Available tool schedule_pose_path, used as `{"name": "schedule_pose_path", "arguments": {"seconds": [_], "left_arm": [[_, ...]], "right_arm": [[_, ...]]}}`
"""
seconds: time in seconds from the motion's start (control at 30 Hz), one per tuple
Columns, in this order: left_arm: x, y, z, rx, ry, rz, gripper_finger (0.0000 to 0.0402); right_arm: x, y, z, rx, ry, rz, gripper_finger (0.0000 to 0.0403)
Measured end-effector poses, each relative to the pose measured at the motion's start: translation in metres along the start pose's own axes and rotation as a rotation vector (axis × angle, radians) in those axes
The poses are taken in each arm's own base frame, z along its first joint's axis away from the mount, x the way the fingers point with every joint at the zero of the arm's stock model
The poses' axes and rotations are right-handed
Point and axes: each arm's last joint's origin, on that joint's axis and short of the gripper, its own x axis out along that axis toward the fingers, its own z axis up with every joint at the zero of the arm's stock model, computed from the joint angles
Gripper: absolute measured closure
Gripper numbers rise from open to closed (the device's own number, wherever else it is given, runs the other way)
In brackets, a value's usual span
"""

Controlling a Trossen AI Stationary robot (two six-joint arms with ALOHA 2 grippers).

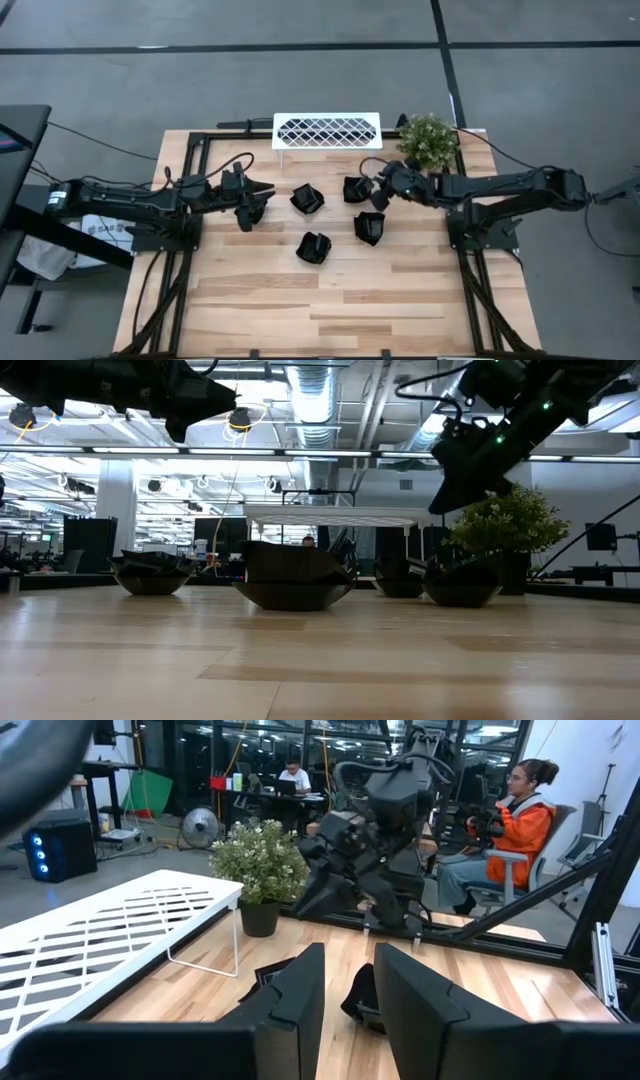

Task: Pick & Place Mini shaped plates
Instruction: Put the black square plate on the shelf

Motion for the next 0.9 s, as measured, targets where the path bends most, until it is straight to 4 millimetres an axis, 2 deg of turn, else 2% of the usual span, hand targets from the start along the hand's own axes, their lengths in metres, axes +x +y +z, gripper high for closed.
{"name": "schedule_pose_path", "arguments": {"seconds": [0.13,0.4,0.77,0.9], "left_arm": [[0.0,0.0,0.0,-0.001,-0.004,0.0,0.0309],[0.0,0.0,0.001,-0.001,-0.007,-0.001,0.0309],[0.0,0.0,-0.002,0.003,0.016,0.001,0.0309],[0.0,0.0,-0.002,0.003,0.016,0.0,0.0309]], "right_arm": [[0.003,-0.005,-0.003,0.034,0.024,-0.013,0.0326],[0.005,-0.005,-0.005,0.078,0.091,0.101,0.0326],[0.007,-0.011,-0.007,0.109,0.124,0.062,0.0326],[0.017,-0.01,-0.012,0.063,0.159,0.037,0.0326]]}}
